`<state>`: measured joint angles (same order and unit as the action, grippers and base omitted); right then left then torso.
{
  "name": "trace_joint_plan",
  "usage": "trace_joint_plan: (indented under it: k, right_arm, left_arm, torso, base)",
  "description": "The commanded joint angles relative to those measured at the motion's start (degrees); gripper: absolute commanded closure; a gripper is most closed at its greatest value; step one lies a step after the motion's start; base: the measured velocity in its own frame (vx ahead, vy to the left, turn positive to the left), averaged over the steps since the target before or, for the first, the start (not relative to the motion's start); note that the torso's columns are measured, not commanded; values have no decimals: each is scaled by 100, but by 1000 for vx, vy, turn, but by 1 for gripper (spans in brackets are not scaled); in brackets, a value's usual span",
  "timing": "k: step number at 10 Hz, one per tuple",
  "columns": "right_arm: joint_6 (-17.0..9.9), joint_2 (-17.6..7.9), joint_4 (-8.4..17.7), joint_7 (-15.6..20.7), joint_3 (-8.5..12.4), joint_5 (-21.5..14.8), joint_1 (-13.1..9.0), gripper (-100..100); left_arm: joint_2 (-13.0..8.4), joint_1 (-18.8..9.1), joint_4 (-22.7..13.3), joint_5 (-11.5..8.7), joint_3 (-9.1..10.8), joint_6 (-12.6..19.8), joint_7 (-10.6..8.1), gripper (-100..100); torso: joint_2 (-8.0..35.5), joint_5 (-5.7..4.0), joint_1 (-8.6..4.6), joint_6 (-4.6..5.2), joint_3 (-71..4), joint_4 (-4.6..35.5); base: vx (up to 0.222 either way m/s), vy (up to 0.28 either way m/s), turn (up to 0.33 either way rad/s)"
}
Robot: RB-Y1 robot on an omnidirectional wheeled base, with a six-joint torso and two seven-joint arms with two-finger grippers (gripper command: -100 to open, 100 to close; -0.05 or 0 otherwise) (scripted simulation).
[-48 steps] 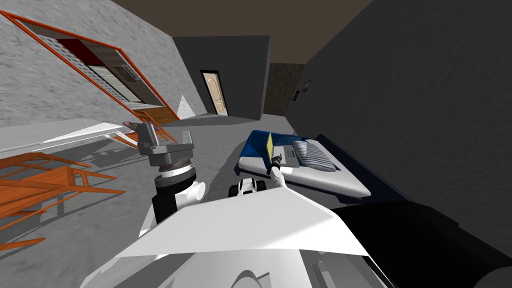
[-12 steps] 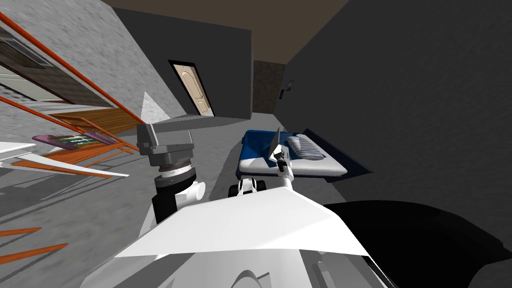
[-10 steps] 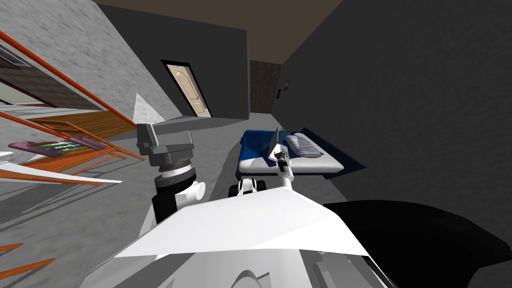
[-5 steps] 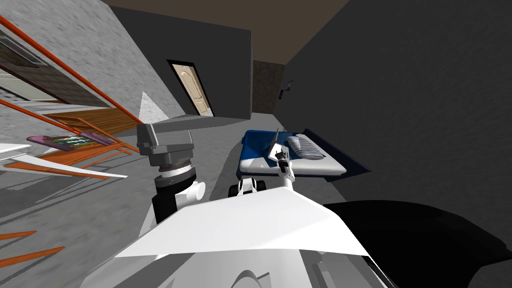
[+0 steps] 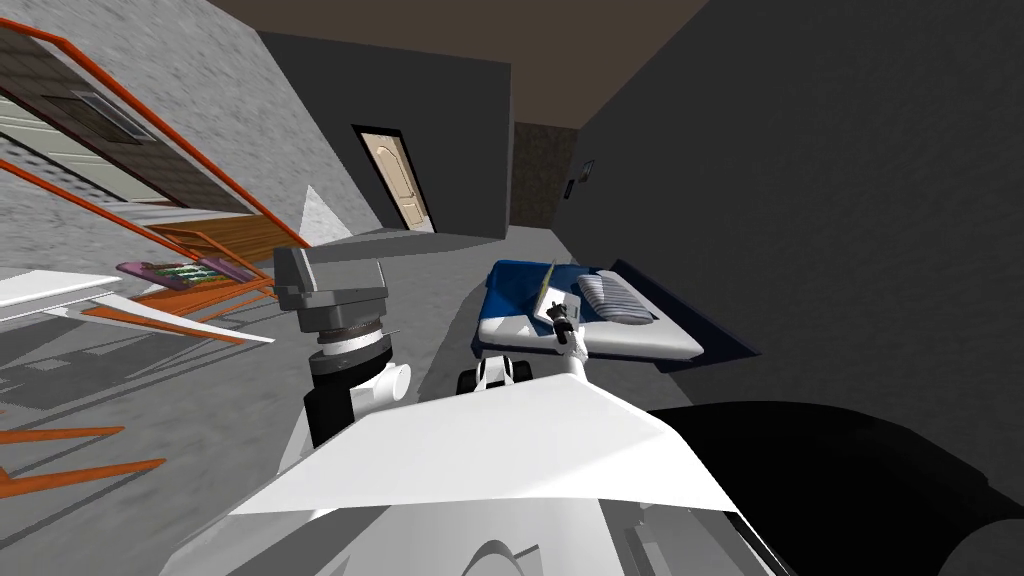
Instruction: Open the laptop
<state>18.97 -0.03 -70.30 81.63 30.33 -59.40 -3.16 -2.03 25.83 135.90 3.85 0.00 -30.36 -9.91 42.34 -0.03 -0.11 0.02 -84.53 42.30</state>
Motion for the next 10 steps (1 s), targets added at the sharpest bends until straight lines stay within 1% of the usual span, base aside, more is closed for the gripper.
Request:
trace_joint_plan:
  k: [1,2,3,4,5,6,8,9,10]
  right_arm:
    - [-432,-4,22,-440,-230,-198,0,100]
    - [-583,-4,22,-511,-230,-198,0,100]
    - [-585,-4,22,-511,-230,-198,0,100]
    - [-801,-121,-106,-716,-464,-470,151,100]
    - [-926,-121,-106,-833,-596,-620,151,100]
    - [-1079,-121,-106,-986,-761,-721,151,100]
    - [-1348,-121,-106,-1258,-800,-721,151,100]
    - [-1392,-121,-106,-1276,-800,-721,151,100]
    - [-1613,-237,-234,-1515,-1069,-1002,303,100]
  left_arm:
    - [0,0,0,0,0,0,0,0]
    - [1,0,0,0,0,0,0,0]
    - [1,0,0,0,-1,0,0,0]
    - [1,0,0,0,-1,0,0,0]
    - [0,-1,0,0,-1,0,0,0]
    - [0,0,0,0,0,0,0,0]
    - [0,0,0,0,0,0,0,0]
    - [1,0,0,0,-1,0,0,0]
    - [1,0,0,0,-1,0,0,0]
  torso:
    - [-6,3,12,0,-3,-2]
    - [-11,7,25,-2,-7,-3]
    - [-12,8,26,-3,-7,-3]
    - [-9,6,19,-2,-6,-2]
    - [2,-1,-6,-6,1,1]
    - [4,-4,-15,0,3,1]
    - [-12,7,25,-2,-8,-3]
    - [-13,9,31,-3,-8,-4]
    - [-10,7,24,-3,-6,-3]
  base:
    - [-1,-10,-26]
    - [3,7,-1]
    - [5,11,3]
    - [-23,-53,243]
    - [-35,-94,138]
    - [-16,-66,-19]
    - [-2,-12,-13]
    - [1,10,2]
    - [-24,-71,243]
